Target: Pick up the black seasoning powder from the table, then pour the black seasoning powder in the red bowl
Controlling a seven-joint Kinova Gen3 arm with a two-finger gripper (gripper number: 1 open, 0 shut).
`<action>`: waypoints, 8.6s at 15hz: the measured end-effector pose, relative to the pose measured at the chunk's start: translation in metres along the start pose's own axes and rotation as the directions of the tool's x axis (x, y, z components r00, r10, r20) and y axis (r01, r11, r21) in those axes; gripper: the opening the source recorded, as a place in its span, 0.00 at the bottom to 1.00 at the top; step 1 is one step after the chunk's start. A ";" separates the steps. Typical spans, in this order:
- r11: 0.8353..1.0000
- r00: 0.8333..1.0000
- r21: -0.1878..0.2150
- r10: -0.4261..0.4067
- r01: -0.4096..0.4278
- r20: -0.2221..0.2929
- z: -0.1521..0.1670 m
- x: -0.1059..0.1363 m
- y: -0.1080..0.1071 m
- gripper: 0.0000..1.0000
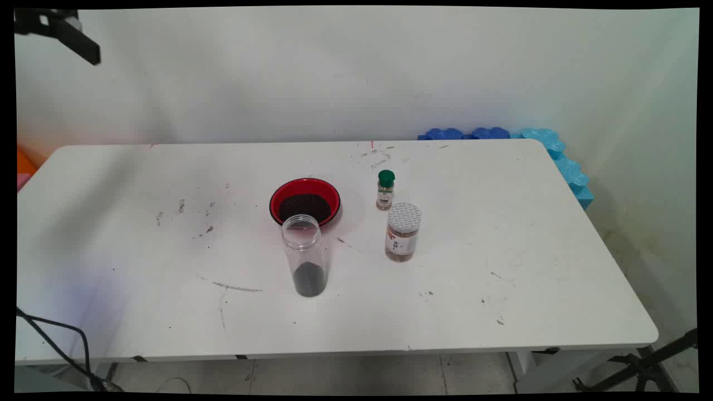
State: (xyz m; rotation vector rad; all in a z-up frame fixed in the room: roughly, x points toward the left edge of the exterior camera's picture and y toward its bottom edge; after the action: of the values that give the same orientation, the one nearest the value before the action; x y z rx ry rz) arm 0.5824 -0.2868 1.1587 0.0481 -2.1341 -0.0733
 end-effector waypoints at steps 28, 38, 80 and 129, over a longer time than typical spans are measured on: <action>0.882 0.934 0.359 -0.351 0.304 0.071 0.196 -0.154 0.008 1.00; 0.860 0.929 0.410 -0.363 0.304 0.073 0.260 -0.183 -0.020 1.00; 0.822 0.867 0.281 -0.487 0.496 -0.104 0.241 -0.124 -0.073 0.00; -0.457 -0.519 -0.264 -0.816 0.849 -0.256 0.231 -0.155 -0.136 0.00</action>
State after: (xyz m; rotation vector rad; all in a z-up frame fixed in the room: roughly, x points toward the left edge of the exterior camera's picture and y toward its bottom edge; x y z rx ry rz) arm 0.4714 -0.4051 0.8951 2.0129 -0.8341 -0.9792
